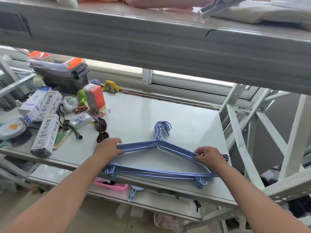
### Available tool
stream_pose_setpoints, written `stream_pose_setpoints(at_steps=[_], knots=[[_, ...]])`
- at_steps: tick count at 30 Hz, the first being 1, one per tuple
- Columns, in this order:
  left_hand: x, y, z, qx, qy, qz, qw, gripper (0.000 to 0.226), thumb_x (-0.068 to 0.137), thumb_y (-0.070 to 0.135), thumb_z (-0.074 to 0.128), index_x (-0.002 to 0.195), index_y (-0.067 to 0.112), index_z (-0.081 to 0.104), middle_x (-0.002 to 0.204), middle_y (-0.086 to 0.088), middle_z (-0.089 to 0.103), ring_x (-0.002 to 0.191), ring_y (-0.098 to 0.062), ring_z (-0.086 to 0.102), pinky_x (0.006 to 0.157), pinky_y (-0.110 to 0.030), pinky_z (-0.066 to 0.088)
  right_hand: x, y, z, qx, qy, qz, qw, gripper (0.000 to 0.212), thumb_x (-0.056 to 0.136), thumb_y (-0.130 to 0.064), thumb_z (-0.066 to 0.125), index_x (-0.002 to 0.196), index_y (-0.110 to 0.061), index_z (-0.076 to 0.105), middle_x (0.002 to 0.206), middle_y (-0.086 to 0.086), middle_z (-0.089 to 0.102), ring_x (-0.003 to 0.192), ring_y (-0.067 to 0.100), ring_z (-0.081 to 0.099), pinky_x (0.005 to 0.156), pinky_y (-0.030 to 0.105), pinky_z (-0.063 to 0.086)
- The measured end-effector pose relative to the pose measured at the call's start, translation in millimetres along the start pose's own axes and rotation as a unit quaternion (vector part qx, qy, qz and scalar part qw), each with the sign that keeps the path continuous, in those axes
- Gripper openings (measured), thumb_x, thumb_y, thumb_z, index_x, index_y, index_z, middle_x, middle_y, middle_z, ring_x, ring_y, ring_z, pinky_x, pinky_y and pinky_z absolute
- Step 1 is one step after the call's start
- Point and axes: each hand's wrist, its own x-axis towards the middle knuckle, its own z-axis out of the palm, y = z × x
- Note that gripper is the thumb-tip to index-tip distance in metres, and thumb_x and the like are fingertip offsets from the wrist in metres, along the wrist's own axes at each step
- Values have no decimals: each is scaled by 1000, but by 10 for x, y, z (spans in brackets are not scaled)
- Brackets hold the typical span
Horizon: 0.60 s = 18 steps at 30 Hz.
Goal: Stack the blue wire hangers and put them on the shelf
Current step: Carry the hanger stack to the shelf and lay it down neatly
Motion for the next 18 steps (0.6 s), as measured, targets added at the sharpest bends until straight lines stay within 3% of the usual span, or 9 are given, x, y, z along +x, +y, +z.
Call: stream_pose_setpoints(at_steps=[2,4,9,12,15,18], knots=[[6,267,-15,2,-6,21,1000,51,87,46,65,131,21,55,129,-4,61,118,-24,56,94,-37,48,27,-24,21,8,-9,-9,1000,9,97,-28,82,98,-19,83,94,0,74,92,21,67,70,29,47],[48,617,-20,-4,-25,22,999,49,92,49,55,127,16,58,129,-7,60,118,-27,55,96,-38,47,58,-13,45,18,-19,-8,1000,18,96,-31,83,108,-19,84,98,0,74,96,22,68,79,31,49],[134,1506,96,3,-50,-14,999,64,93,60,25,110,12,64,110,-9,64,104,-28,60,83,-34,41,-63,60,71,29,-12,-5,999,27,96,-33,84,117,-17,80,103,0,71,100,19,65,86,28,45],[258,1761,194,7,-62,-69,996,62,87,58,26,115,15,62,113,-7,63,106,-28,60,93,-37,42,-185,209,59,70,29,-5,997,24,101,-30,78,119,-14,79,104,-3,72,101,17,66,88,29,45],[367,1811,203,-41,-65,-124,989,59,89,51,28,121,14,60,120,-7,62,111,-29,59,96,-38,43,-316,392,42,147,28,23,988,14,107,-24,69,96,-23,77,85,-15,77,93,19,68,75,27,48],[426,1837,188,-45,-67,-148,986,42,91,33,42,126,15,56,129,-5,59,119,-27,57,96,-37,43,-408,501,88,258,32,54,964,18,105,-20,72,91,-31,77,95,-12,82,113,31,73,87,30,50]])
